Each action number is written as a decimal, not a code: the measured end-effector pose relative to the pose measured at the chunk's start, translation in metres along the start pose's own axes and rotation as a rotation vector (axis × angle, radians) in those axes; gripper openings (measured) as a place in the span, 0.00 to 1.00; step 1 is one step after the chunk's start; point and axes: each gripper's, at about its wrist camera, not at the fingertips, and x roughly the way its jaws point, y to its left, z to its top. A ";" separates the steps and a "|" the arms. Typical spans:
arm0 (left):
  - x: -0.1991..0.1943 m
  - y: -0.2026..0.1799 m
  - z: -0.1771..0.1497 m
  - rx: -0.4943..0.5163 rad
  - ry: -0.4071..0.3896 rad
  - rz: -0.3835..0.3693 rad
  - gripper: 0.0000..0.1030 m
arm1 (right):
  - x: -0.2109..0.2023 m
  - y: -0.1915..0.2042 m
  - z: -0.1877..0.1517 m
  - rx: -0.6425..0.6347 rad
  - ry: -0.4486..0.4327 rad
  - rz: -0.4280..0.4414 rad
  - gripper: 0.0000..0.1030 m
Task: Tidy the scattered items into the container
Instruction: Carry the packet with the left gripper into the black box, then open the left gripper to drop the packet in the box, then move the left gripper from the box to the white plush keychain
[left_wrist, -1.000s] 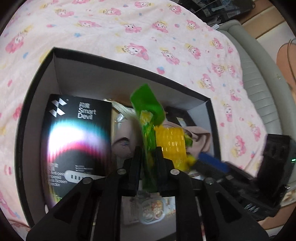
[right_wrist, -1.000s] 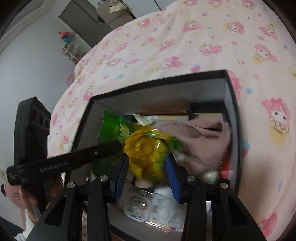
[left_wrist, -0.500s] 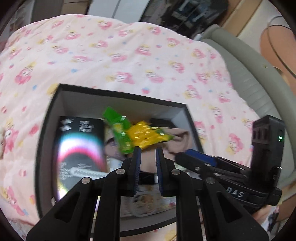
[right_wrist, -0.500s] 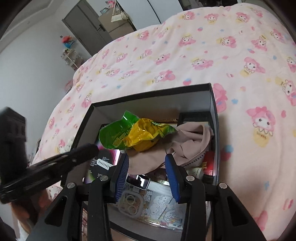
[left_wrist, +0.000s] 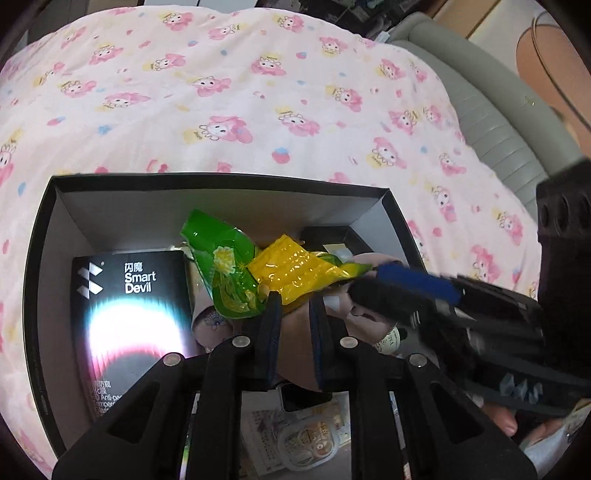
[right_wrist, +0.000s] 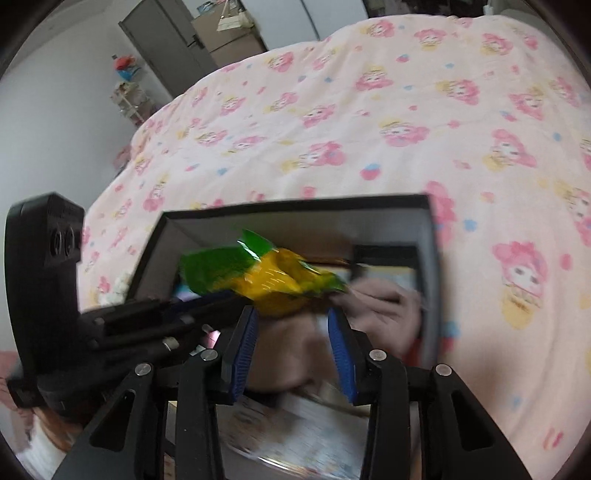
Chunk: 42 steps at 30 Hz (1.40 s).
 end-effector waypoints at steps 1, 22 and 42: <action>-0.004 0.005 -0.003 -0.019 -0.005 -0.024 0.12 | 0.000 0.001 0.002 0.001 -0.018 -0.010 0.34; -0.078 -0.059 -0.071 -0.006 -0.056 0.042 0.16 | -0.089 0.030 -0.093 0.014 -0.136 -0.008 0.34; -0.193 0.028 -0.151 -0.191 -0.166 0.128 0.33 | -0.095 0.167 -0.136 -0.212 -0.086 0.112 0.34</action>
